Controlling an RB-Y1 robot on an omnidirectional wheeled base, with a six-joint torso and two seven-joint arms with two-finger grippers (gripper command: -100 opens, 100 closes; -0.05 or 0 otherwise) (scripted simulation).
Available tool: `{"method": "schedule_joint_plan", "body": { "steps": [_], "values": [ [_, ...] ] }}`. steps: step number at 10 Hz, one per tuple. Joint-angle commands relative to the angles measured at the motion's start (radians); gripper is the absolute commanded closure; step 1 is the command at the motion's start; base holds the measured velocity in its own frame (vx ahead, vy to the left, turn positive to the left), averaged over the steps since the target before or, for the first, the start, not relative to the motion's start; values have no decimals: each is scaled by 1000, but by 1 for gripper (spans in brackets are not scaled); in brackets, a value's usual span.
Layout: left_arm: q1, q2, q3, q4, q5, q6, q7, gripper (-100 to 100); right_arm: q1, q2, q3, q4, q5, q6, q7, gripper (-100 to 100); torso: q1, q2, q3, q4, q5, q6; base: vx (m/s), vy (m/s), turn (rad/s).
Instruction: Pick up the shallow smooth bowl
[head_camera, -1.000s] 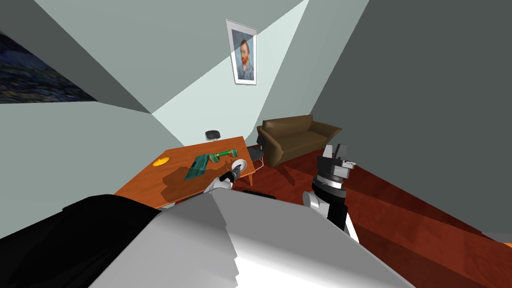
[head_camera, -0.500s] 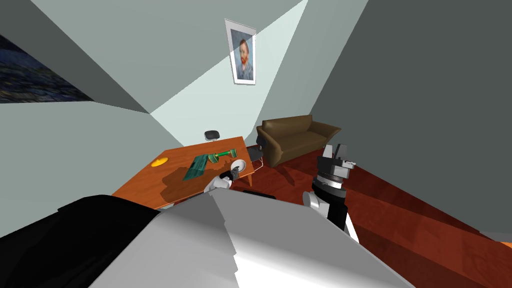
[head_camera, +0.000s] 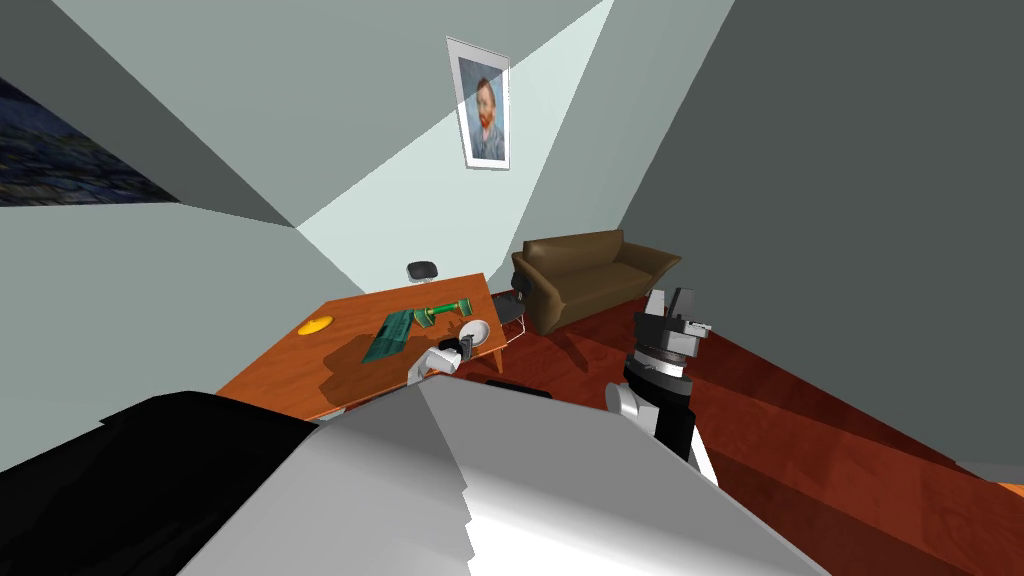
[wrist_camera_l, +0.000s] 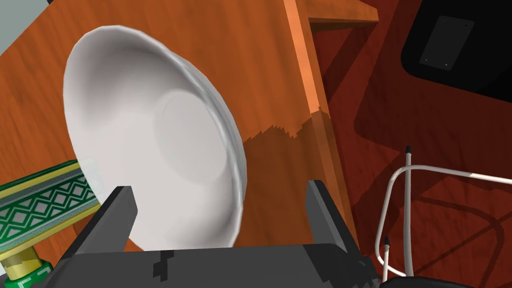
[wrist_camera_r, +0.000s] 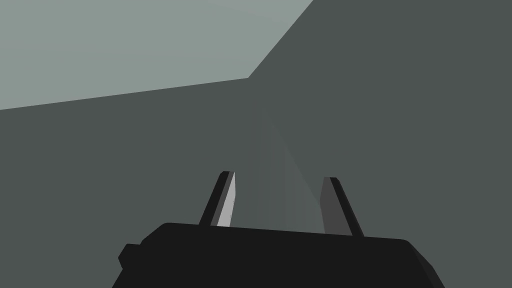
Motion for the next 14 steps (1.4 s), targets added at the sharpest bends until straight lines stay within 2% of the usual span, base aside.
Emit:
{"method": "schedule_joint_plan", "body": {
  "steps": [1, 2, 3, 4, 7, 8, 9, 13, 14],
  "values": [
    [-11, 3, 11, 18, 7, 32, 9, -100, 0, 0, 0, 0, 0, 0, 0, 0, 0, 0, 0, 0, 0, 0, 14, -16, -9],
    [-8, 2, 7, 12, 5, 17, 5, -100, 0, 0, 0, 0, 0, 0, 0, 0, 0, 0, 0, 0, 0, 0, 7, -6, -1],
    [-9, 3, 8, 13, 5, 22, 6, 0, 0, 0, 0, 0, 0, 0, 0, 0, 1, 1, 0, 0, 0, 0, 0, 0, 0],
    [-17, -6, 9, 45, 2, 0, 1, -100, 0, 0, 0, 0, 0, 0, 0, 0, 1, 1, 1, 0, 0, 0, 12, 5, -18],
    [-35, -25, 11, 108, -5, -42, -10, -100, 0, 0, 0, 0, 0, 0, 0, 0, 2, 0, 0, 0, 0, 0, 25, 10, -18],
    [-31, -20, 10, 97, -3, -34, -8, -100, 0, 0, 0, 0, 0, 0, 0, 0, 2, 0, 0, 0, 0, 0, 11, 5, -3],
    [-31, -21, 11, 100, -2, -39, -9, 100, 0, 0, 0, 0, 0, 0, 0, 0, 2, 0, 0, 0, 0, 0, 0, 0, 0],
    [-30, -21, 11, 100, -2, -38, -8, 100, 0, 0, 0, 0, 0, 0, 0, 0, 1, 1, 1, 0, 0, 0, 0, 0, 0],
    [-30, -21, 11, 100, -2, -38, -8, 0, 0, 0, 0, 0, 0, 0, 0, 0, 1, 1, 1, 1, 0, 0, 0, 0, 0]
  ]
}}
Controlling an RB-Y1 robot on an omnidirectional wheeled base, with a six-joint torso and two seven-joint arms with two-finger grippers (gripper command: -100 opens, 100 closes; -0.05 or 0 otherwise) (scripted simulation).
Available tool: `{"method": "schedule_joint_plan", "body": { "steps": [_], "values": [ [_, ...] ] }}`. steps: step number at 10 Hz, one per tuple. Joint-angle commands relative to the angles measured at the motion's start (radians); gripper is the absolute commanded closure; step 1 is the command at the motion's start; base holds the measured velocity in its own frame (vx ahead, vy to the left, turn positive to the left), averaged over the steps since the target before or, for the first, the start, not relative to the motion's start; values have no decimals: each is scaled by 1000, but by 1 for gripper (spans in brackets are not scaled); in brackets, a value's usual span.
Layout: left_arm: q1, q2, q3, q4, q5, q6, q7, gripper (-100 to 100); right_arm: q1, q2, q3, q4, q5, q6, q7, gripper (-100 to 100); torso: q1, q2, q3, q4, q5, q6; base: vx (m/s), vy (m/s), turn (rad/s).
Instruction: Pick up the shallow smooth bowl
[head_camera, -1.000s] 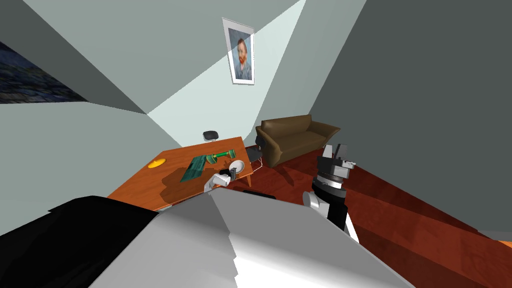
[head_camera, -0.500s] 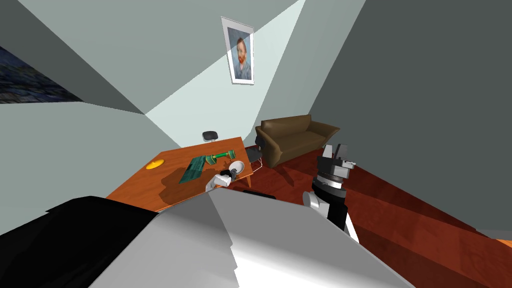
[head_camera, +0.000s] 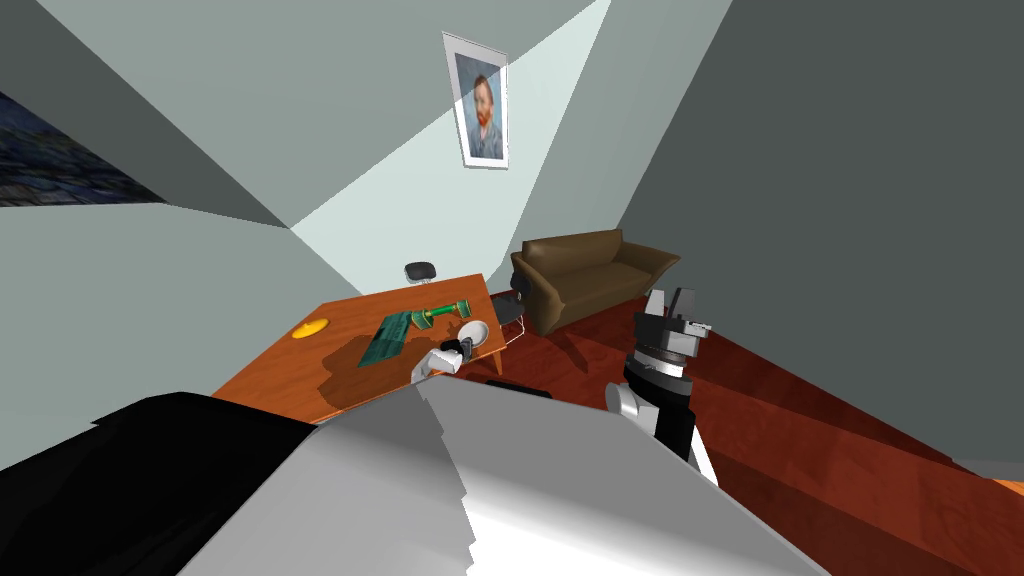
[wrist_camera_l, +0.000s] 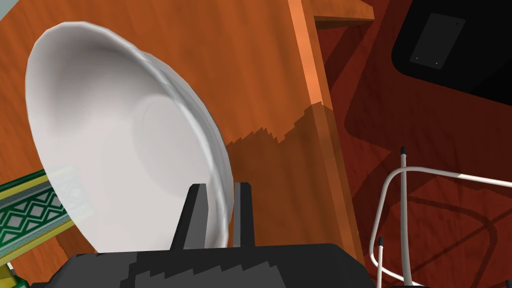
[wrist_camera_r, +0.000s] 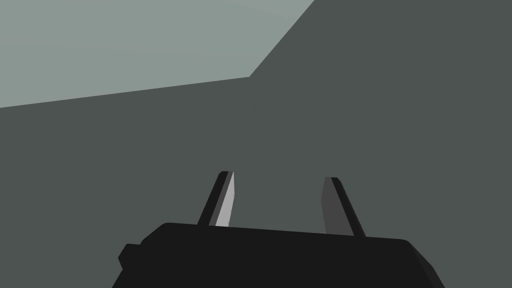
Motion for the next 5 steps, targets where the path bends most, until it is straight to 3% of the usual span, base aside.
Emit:
{"method": "schedule_joint_plan", "body": {
  "steps": [1, 3, 4, 5],
  "values": [
    [7, 9, -1, -34, 2, 24, 5, 100, 0, 0, 0, 0, 0, 0, 0, 0, 0, 0, 0, 0, 0, 0, -13, -6, 18],
    [19, 21, -3, -76, 6, 52, 12, 100, 0, 0, 0, 0, 0, 0, 0, 0, -1, 2, 1, 1, -1, 0, -27, -14, 20],
    [15, 19, -2, -64, 7, 42, 9, 100, 0, 0, 0, 0, 0, 0, 0, 0, -1, 3, 2, 1, -1, 0, -12, -5, 4],
    [16, 20, -2, -67, 7, 46, 10, 0, 0, 0, 0, 0, 0, 0, 0, 0, -1, 2, 1, 1, 0, 0, 0, 0, 0]
  ]
}}
